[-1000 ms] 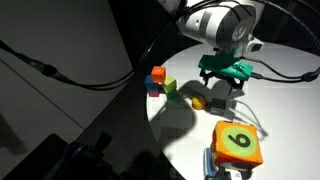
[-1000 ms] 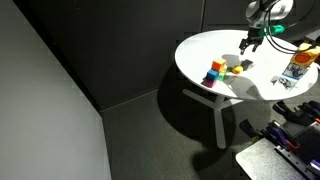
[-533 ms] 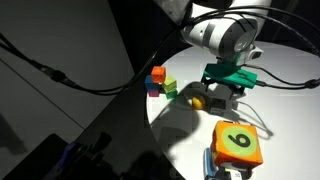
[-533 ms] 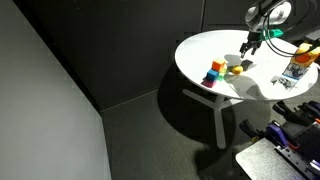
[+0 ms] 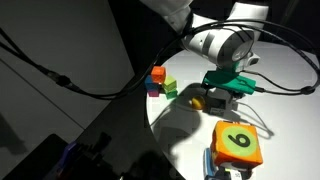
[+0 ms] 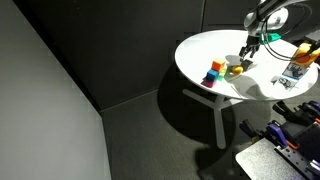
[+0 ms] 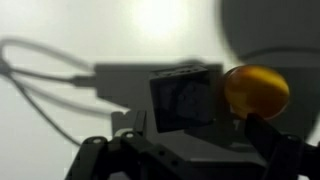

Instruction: Put the grey block on the orange block

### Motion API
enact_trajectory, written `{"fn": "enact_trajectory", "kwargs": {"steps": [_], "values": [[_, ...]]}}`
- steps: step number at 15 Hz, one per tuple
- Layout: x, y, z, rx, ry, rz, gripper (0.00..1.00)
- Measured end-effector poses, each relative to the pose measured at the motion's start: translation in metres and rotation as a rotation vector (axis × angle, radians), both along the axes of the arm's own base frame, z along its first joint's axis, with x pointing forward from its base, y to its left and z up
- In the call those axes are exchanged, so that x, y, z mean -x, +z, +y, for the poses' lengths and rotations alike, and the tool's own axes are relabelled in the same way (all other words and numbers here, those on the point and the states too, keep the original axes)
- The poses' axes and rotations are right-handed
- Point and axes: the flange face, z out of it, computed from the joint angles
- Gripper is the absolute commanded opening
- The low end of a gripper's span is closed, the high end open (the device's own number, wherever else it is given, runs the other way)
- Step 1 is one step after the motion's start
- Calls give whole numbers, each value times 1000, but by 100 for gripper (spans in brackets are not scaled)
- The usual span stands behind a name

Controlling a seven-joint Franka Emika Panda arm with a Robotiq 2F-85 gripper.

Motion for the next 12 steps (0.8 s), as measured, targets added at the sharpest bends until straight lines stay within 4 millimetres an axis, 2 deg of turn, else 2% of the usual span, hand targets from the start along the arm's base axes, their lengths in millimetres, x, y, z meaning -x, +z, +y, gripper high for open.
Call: {"fn": "enact_trajectory", "kwargs": {"steps": [12], "values": [[-1,-14,0,0,21,9,100]]}}
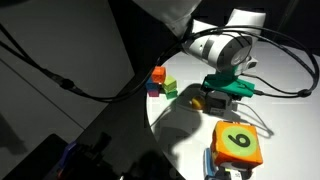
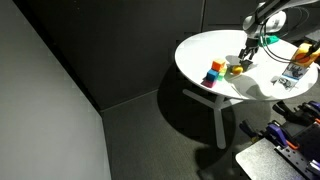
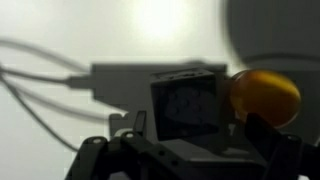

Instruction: Put the grey block on the orange block

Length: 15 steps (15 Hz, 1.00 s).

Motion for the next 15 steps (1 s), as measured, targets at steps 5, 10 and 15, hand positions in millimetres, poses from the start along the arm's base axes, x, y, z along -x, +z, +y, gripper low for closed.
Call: {"fn": "enact_trajectory", "kwargs": {"steps": [5,10,15], "values": [[-1,-5,-1,1,0,1,100],[-3,-6,-5,3,-3,-3,68],[-3,-7,-6,6,-3,-3,35]]}}
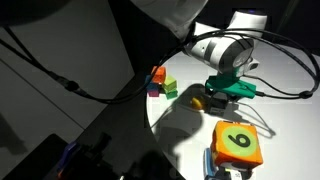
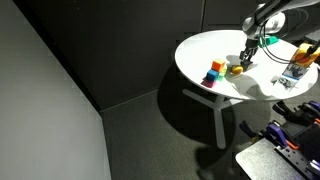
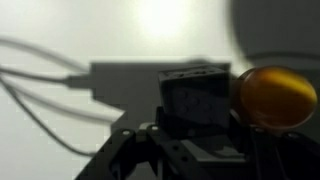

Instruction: Put the grey block on the orange block

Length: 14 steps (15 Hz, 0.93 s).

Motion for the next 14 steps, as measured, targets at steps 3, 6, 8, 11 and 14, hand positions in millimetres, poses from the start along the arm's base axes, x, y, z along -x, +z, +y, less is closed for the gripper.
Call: {"fn": "enact_trajectory", "kwargs": {"steps": [3,6,8,11,14], "values": [[-1,1,-1,2,0,-2,34],[-2,4,-5,8,-4,-5,34],[-4,7,-8,15,-7,-11,34],[-6,14,-10,20,-8,-19,34],[-9,28,-10,20,-8,-24,34]]}}
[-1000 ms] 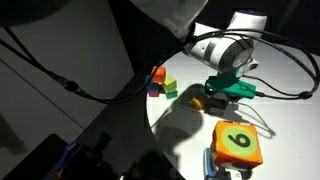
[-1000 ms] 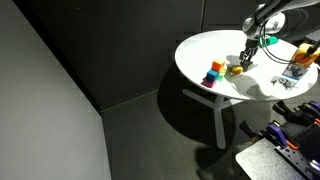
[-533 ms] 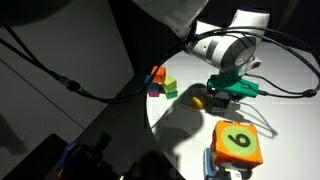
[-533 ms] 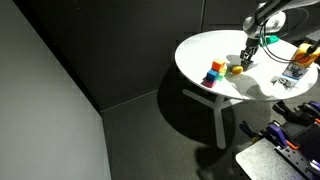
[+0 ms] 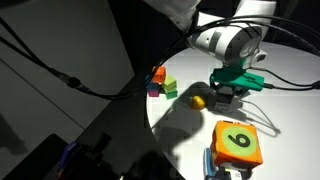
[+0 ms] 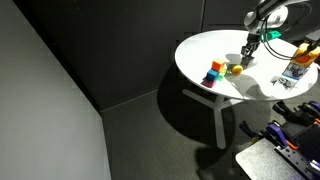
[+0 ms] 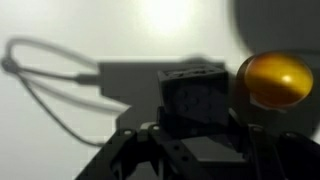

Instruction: Put the grey block on the orange block

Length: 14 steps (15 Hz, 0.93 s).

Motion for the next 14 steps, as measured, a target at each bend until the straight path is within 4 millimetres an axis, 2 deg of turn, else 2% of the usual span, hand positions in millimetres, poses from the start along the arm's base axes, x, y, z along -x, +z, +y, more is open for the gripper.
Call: {"fn": "enact_trajectory", "kwargs": {"steps": [7,14], "values": [[-12,48,4,27,5,-38,34],[-15,104,37,33,-11,-46,34]]}}
